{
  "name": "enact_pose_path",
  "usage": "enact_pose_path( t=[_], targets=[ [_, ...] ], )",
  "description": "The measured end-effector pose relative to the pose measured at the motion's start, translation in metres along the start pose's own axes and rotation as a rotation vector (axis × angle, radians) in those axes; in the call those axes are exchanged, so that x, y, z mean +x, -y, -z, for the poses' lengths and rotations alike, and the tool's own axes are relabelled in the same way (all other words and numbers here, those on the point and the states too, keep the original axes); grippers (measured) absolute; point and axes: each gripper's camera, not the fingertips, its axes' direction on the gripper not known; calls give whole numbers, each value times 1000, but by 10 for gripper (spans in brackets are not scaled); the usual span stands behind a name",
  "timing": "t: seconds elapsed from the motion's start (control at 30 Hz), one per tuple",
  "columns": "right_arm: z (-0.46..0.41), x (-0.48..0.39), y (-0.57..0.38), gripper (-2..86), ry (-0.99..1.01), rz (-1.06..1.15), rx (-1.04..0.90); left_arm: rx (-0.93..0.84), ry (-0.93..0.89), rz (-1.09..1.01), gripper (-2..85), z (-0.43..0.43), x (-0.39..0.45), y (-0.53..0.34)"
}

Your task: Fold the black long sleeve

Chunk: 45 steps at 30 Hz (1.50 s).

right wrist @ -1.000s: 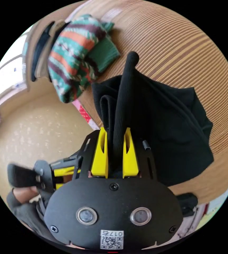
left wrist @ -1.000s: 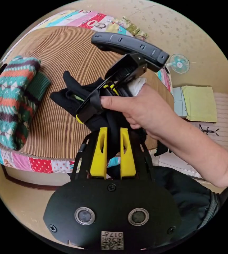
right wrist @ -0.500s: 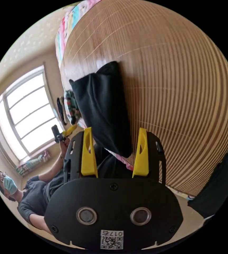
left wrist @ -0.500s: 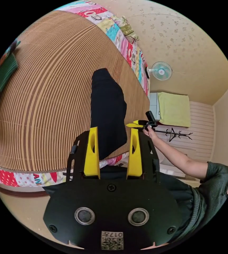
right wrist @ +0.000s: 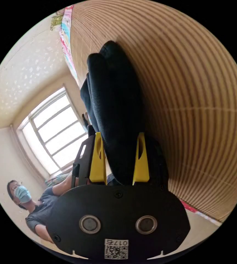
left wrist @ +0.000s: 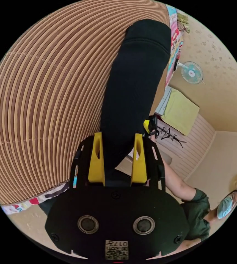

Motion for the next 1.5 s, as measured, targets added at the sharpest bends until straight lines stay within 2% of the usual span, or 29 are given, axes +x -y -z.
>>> enact_pose_path(
  t=[0.03,0.1,0.23,0.37,0.47,0.53,0.6,0.63,0.7,0.77,0.8,0.87,0.9,0.93,1.0,1.07,1.1,1.13,1.17,1.2,1.23,1.27,1.3,1.37,1.43,1.5],
  targets=[
    [-11,-1,-5,153,64,18,-70,-40,-62,-31,139,7,1,-7],
    [-31,-13,-16,142,83,87,-152,-72,-74,-80,135,29,7,-23],
    [-95,-70,-35,128,71,241,-276,-27,83,-181,131,115,41,-80],
    [-179,-156,-46,127,119,392,-304,72,197,-262,132,213,81,-139],
    [-240,-225,-43,132,125,455,-275,207,286,-285,135,305,110,-184],
    [-275,-252,-36,139,89,391,-215,409,398,-246,138,376,125,-216],
    [-305,-263,-27,142,-2,289,-177,615,493,-166,125,420,128,-243],
    [-324,-263,-18,137,-84,252,-210,741,522,-94,121,442,124,-261],
    [-345,-250,-10,112,-217,194,-283,884,505,-20,121,457,114,-281],
    [-345,-216,-16,57,-321,115,-350,925,480,-3,114,450,102,-284],
    [-340,-207,-20,44,-327,118,-362,885,497,2,102,435,92,-276],
    [-304,-168,-43,25,-333,133,-414,709,576,52,78,396,68,-248],
    [-291,-157,-51,21,-330,130,-428,551,658,136,63,361,44,-228],
    [-263,-133,-68,17,-320,105,-456,472,746,193,54,328,24,-219],
    [-211,-93,-99,12,-322,23,-467,442,884,266,20,282,2,-228],
    [-128,-39,-152,8,-382,-173,-394,480,995,401,-1,241,-16,-254],
    [-106,-27,-167,7,-392,-235,-357,455,959,545,-5,218,-36,-269],
    [-63,-2,-200,7,-383,-364,-259,373,830,679,-7,194,-62,-282],
    [-20,19,-237,6,-326,-485,-124,343,752,719,-8,181,-73,-289],
    [-2,28,-255,6,-280,-531,-47,337,594,753,-9,156,-89,-306],
    [31,41,-293,7,-156,-578,124,357,457,759,-9,134,-100,-323],
    [55,52,-328,7,-3,-574,305,366,400,770,-9,124,-105,-331],
    [65,58,-345,8,76,-562,393,368,305,844,-10,107,-115,-346],
    [89,80,-402,12,377,-479,709,386,168,1017,-10,87,-128,-368],
    [98,96,-432,18,566,-407,889,547,-69,1105,-10,68,-125,-383],
    [105,112,-456,34,717,-360,1035,710,-242,1034,-10,57,-112,-378]
  ],
)
